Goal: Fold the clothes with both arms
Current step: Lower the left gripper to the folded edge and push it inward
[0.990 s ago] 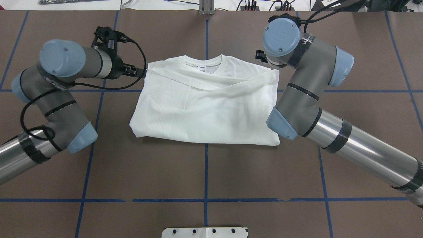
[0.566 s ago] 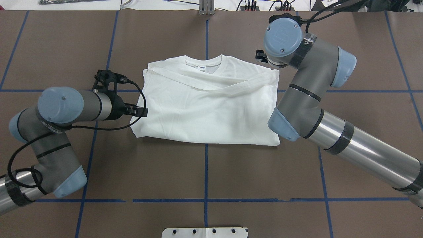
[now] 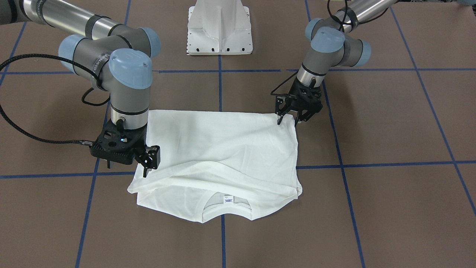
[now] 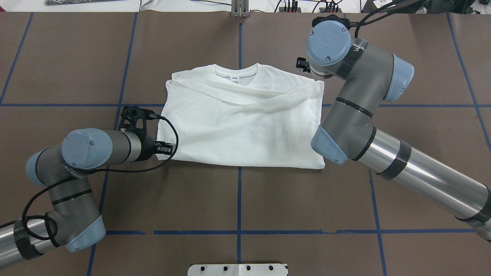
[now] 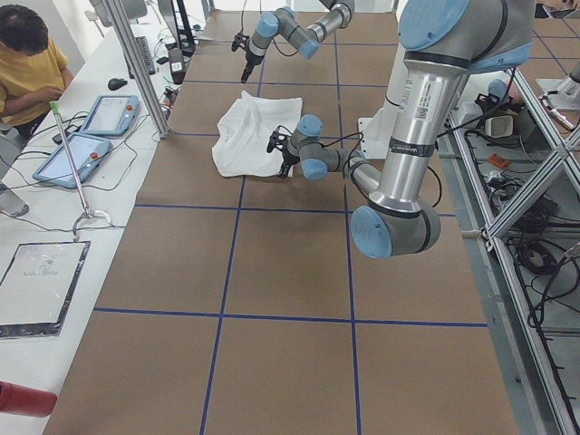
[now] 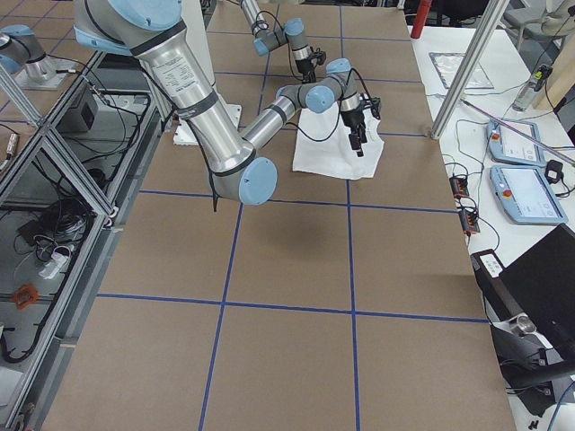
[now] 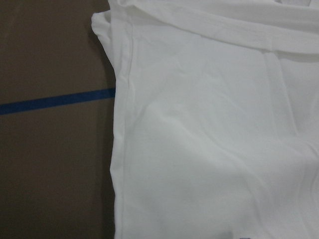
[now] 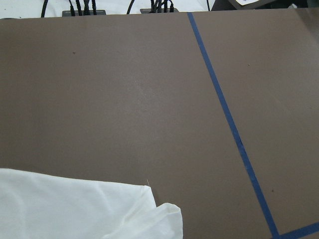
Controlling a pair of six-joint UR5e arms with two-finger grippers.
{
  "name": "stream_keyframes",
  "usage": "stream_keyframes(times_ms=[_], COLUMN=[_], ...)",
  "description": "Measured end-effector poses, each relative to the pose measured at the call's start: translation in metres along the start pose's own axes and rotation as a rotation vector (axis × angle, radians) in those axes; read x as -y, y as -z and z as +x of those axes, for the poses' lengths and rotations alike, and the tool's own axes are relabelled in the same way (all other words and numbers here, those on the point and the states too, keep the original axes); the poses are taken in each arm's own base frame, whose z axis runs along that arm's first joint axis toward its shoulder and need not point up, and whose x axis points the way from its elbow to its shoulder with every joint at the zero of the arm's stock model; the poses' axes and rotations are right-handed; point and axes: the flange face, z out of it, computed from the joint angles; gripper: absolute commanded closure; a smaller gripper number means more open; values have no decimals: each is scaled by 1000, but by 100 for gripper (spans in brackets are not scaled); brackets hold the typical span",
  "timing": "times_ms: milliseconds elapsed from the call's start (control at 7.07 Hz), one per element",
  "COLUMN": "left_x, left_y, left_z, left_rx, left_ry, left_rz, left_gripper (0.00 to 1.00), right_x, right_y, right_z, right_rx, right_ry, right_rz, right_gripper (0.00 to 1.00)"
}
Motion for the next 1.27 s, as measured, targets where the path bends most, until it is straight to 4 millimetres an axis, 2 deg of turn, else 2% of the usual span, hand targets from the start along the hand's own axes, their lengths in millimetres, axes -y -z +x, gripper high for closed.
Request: stream_keyframes(times_ms=[141,848,990,1131,1272], left_x=[-1,0,0,9,38], left_y=[1,11,20,33,44], left_z=[1,2,-9,-31,-67], left_rx=[-1,-12,-6,17,72], left_ry=[1,-14,-51,-113,-178], left_rz=[0,8,10,29,68], left_gripper=[100,100,100,100,100], right_x=[0,-2,-3,-4,-10], right_y=[0,0,1,4,10], right_z=[0,-1,-2,-4,-9], right_rx=[0,1,4,10,25], right_ry=[0,-1,-4,-6,-2], right_rz=[0,-1,-2,-2,-3], right_gripper=[0,0,0,0,0])
